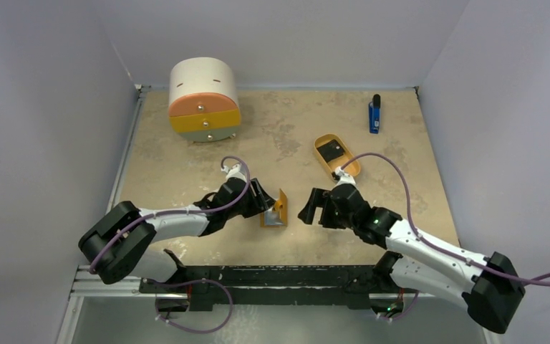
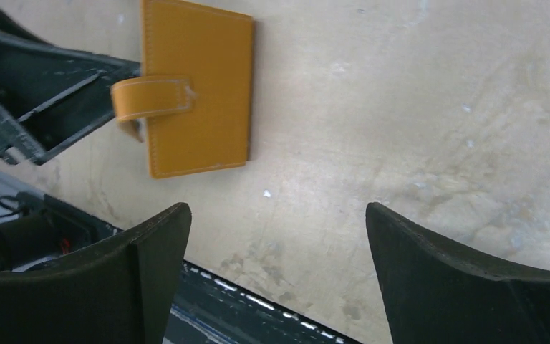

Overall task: Put the credit cards into the card holder
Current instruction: Open the card holder at the center of the board.

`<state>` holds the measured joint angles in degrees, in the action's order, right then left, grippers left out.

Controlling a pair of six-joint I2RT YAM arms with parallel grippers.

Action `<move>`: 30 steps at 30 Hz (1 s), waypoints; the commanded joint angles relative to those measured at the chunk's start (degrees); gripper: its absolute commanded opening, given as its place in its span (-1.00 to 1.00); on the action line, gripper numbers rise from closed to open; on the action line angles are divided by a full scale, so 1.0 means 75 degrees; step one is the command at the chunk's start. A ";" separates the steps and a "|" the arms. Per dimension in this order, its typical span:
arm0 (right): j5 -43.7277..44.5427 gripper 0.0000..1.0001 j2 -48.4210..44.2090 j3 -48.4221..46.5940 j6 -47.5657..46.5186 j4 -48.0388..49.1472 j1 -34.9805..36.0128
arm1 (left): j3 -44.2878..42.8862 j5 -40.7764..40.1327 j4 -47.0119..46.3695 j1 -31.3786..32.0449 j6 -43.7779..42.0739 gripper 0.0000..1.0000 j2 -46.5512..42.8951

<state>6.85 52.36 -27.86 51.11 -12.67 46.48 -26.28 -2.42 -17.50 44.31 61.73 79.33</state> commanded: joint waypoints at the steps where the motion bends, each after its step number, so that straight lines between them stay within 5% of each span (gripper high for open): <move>1: -0.0757 0.94 0.0539 -0.0771 -0.0701 0.0556 0.0097 | -0.0023 0.0144 -0.0573 -0.0026 -0.0098 0.04 0.0022; 8: -0.0726 0.94 0.2294 -0.1847 -0.1067 0.0699 0.0476 | -0.0220 0.0181 -0.0539 -0.0025 -0.0133 0.05 0.0100; 19: -0.0473 0.85 0.3399 -0.2420 -0.1190 0.0595 0.0722 | -0.0322 0.0282 -0.0526 -0.0026 -0.0145 0.04 0.0145; 30: 0.0381 0.02 0.3728 -0.1988 -0.0498 0.0671 0.0706 | -0.0155 0.0218 -0.0434 -0.0020 -0.0128 0.04 -0.0048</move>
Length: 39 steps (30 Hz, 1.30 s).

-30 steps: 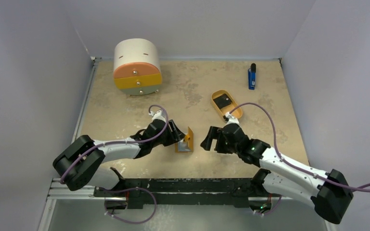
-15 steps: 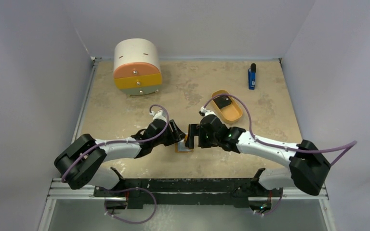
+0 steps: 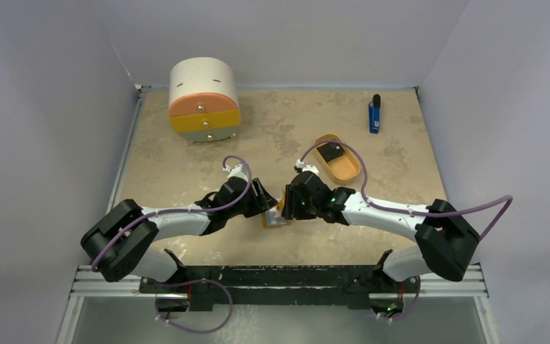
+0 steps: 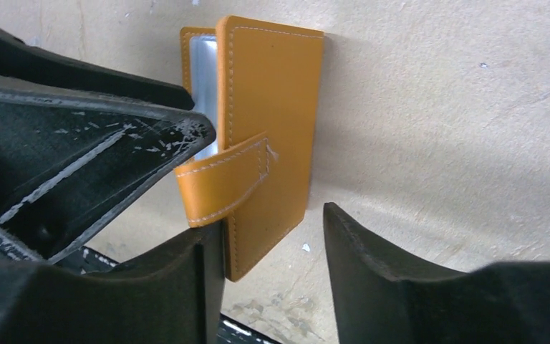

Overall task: Put the credit cards into the card holder
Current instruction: Open the card holder at the center of the board.

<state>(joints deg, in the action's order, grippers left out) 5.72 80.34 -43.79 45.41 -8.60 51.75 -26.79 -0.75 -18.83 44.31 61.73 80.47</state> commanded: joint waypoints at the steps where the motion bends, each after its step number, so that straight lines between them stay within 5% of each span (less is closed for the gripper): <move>1: 0.0575 -0.08 -0.0001 0.0191 0.0306 0.0168 -0.0003 | -0.0082 -0.0005 -0.0214 -0.0025 -0.0133 0.04 -0.0235; 10: 0.0382 -1.00 -0.0225 0.1169 0.0654 0.1093 -0.0311 | -0.0071 -0.0214 0.0154 -0.0026 -0.0169 0.04 -0.0569; 31: -0.0180 -1.00 -0.1367 0.3484 0.1959 0.3649 -0.0659 | -0.0249 -0.0765 0.1319 -0.0026 -0.0687 0.00 -0.1050; 39: -0.0665 -1.00 -0.1141 0.4226 0.2336 0.4865 -0.0934 | -0.0043 -0.0302 0.0665 -0.0026 -0.0700 0.04 -0.0729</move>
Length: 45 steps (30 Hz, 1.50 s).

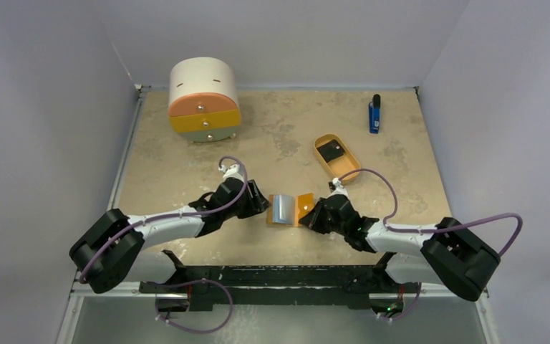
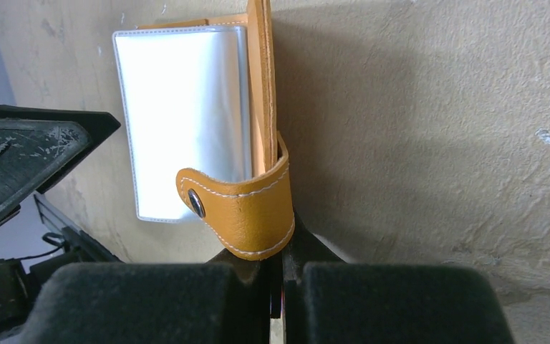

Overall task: Put the credit cards into the card holder
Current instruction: Open the card holder at the center of the board.

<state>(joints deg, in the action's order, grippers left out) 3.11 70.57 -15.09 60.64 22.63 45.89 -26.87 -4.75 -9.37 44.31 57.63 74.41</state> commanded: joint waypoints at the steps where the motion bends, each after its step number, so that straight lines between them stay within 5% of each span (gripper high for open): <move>1: -0.0380 -1.00 0.0246 0.0538 0.0369 0.0935 -0.0215 | -0.0021 0.0295 -0.0691 -0.0026 -0.0144 0.06 0.0104; 17: -0.0927 -1.00 0.0942 0.1473 0.0648 0.2353 -0.0679 | 0.0029 0.0283 -0.0824 -0.0037 -0.0253 0.12 0.0588; 23: -0.1066 -1.00 0.1136 0.1462 0.0647 0.2643 -0.0670 | 0.0304 0.1270 -0.2076 -0.0038 0.0175 0.12 0.1308; 28: -0.0862 -1.00 0.1195 0.1367 0.0767 0.1961 -0.0694 | 0.0449 0.1653 -0.2749 -0.0036 0.0417 0.12 0.1506; 39: -0.0458 -0.98 0.1547 0.1512 0.1167 0.1117 -0.0703 | 0.0314 0.1199 -0.2001 -0.0035 0.0075 0.12 0.1378; 42: -0.0439 -0.31 0.1316 0.1546 0.0871 0.1203 -0.0691 | 0.0305 0.1045 -0.1827 -0.0038 0.0026 0.12 0.1294; 45: -0.0089 0.04 0.0393 0.1242 0.0603 0.0276 -0.0670 | 0.0265 0.0910 -0.1595 -0.0032 -0.0064 0.12 0.1105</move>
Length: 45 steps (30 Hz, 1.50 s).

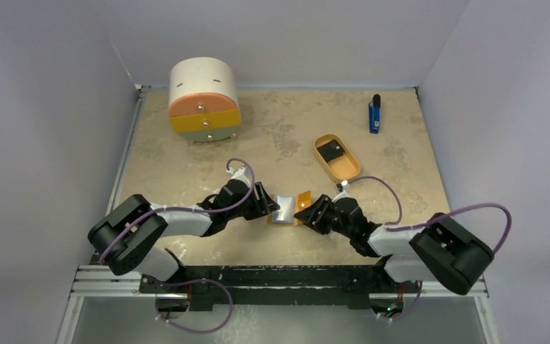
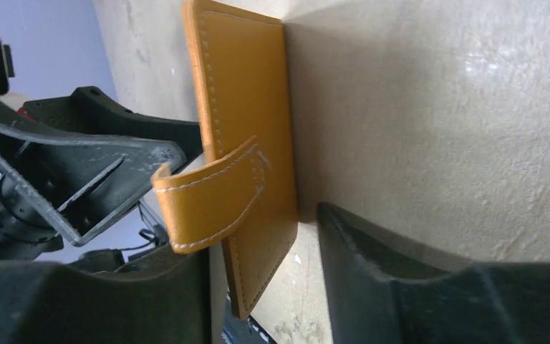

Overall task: Put the credit cards into the card holder
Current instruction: Open the card holder at the center of the board.

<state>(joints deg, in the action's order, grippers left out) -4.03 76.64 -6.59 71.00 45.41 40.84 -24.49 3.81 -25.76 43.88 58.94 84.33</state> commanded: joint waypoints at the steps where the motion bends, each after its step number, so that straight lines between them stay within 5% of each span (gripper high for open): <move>1: 0.0983 0.11 -0.0798 -0.0009 -0.0878 -0.3232 0.0002 | -0.0085 -0.0284 0.0685 0.0021 -0.0279 0.11 -0.0279; 9: 0.1614 0.21 -0.3060 -0.0810 -0.1298 -0.6011 -0.0018 | -0.0261 -0.0425 0.1054 0.0022 -0.0496 0.11 -0.0475; 20: 0.1335 0.14 -0.2248 -0.1896 -0.2041 -0.5653 -0.0067 | -0.0256 -0.0427 0.1073 0.0022 -0.0469 0.12 -0.0554; 26: 0.1219 -0.19 -0.1893 -0.1959 -0.2033 -0.4969 -0.0170 | -0.0181 -0.0413 0.1136 0.0028 -0.0463 0.12 -0.0695; 31: 0.1379 -1.00 -0.1971 -0.1807 -0.1951 -0.5114 -0.0350 | -0.0157 -0.0415 0.1112 0.0027 -0.0443 0.12 -0.0753; 45: 0.1248 -1.00 -0.1601 -0.0770 -0.1500 -0.5168 -0.0484 | -0.0390 -0.0212 0.0637 0.0021 -0.0345 0.13 -0.0180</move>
<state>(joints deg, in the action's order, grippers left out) 4.75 62.70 -14.94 59.77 9.76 37.39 -25.30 2.57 -20.14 43.90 57.43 81.93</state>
